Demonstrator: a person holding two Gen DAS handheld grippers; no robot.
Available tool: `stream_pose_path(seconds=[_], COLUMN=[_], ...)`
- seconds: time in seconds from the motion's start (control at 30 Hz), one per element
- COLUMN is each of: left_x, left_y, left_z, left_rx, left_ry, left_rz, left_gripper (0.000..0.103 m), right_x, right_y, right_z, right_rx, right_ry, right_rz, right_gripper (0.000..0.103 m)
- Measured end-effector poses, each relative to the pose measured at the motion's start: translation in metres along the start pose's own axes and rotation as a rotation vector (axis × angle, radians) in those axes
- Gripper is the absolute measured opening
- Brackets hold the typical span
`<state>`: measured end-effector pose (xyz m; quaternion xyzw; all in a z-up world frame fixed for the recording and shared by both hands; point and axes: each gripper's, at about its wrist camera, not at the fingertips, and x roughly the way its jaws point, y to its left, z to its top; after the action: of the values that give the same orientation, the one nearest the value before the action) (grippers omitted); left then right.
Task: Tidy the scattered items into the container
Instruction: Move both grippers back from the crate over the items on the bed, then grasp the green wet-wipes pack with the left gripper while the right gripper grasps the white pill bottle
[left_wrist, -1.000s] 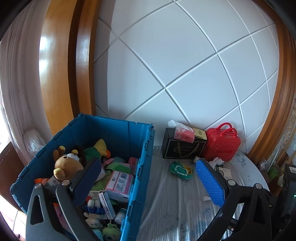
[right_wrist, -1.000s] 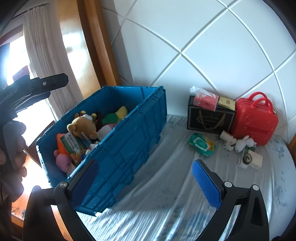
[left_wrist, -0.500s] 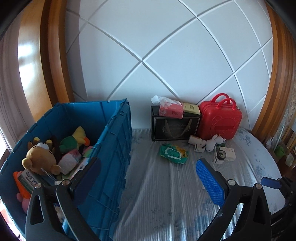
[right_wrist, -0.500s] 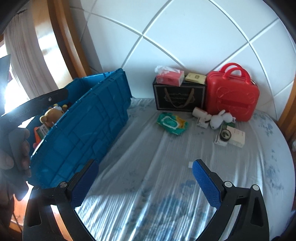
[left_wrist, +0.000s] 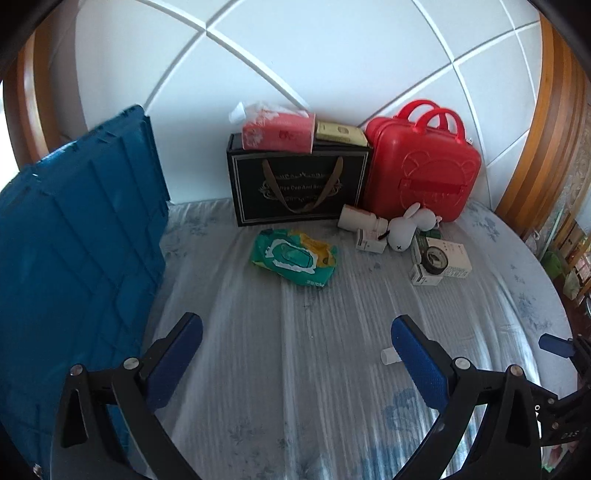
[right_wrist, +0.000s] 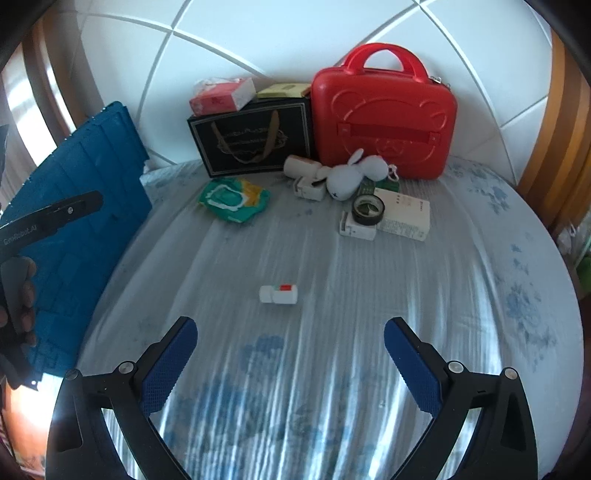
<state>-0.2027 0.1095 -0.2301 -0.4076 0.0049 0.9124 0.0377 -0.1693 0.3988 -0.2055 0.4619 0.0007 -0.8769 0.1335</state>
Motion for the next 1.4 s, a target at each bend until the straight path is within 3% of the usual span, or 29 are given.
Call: stream_pose_path(seconds=[0.2,0.5,0.7,0.8,0.9,0.93,0.97,1.0,1.03,1.1,1.13,1.17,1.4], left_x=[0.089,0.199,0.248,0.277,0.289,0.287,0.284,0.279,0.273,0.262,0.257,0.250,0.212], left_y=[-0.005,0.009,0.025,0.036,0.038,0.035,0.031,0.027,0.024,0.021,0.020,0.019,0.006], left_z=[0.003,0.047,0.058,0.056,0.051,0.049,0.048,0.047,0.046,0.045,0.044,0.044,0.042], left_rx=[0.032,0.002,-0.094,-0.168,-0.211,-0.206,-0.189,-0.173,-0.165,-0.156,-0.160,-0.159,-0.120], left_ry=[0.059,0.095,0.101,0.175,0.174,0.157,0.137,0.117,0.098,0.077,0.073,0.068,0.035], left_rz=[0.011,0.026,0.069,0.055,0.002,-0.024,-0.033,-0.043,-0.076,-0.099,-0.112,-0.127,-0.174], left_gripper=[0.103,0.103,0.103,0.103,0.102,0.090,0.086,0.074,0.055,0.033,0.027,0.025,0.020], right_x=[0.071,0.171,0.199,0.208,0.211,0.211,0.212,0.211,0.210,0.205,0.203,0.202,0.192], right_y=[0.007,0.013,0.023,0.023,0.028,0.028,0.028,0.029,0.029,0.029,0.030,0.030,0.019], right_z=[0.001,0.002,0.000,-0.001,-0.003,-0.003,-0.004,-0.004,-0.005,-0.004,-0.005,-0.005,-0.011], right_rx=[-0.061,-0.025,-0.061,-0.065,-0.087,-0.091,-0.092,-0.090,-0.087,-0.085,-0.083,-0.080,-0.038], right_ry=[0.042,0.103,0.095,0.098,0.088,0.084,0.081,0.079,0.072,0.053,0.049,0.047,0.049], right_rz=[0.019,-0.025,-0.072,-0.090,-0.103,-0.108,-0.111,-0.107,-0.107,-0.111,-0.113,-0.113,-0.121], right_gripper=[0.103,0.103,0.103,0.103,0.103,0.103,0.103,0.099,0.096,0.068,0.062,0.052,0.051])
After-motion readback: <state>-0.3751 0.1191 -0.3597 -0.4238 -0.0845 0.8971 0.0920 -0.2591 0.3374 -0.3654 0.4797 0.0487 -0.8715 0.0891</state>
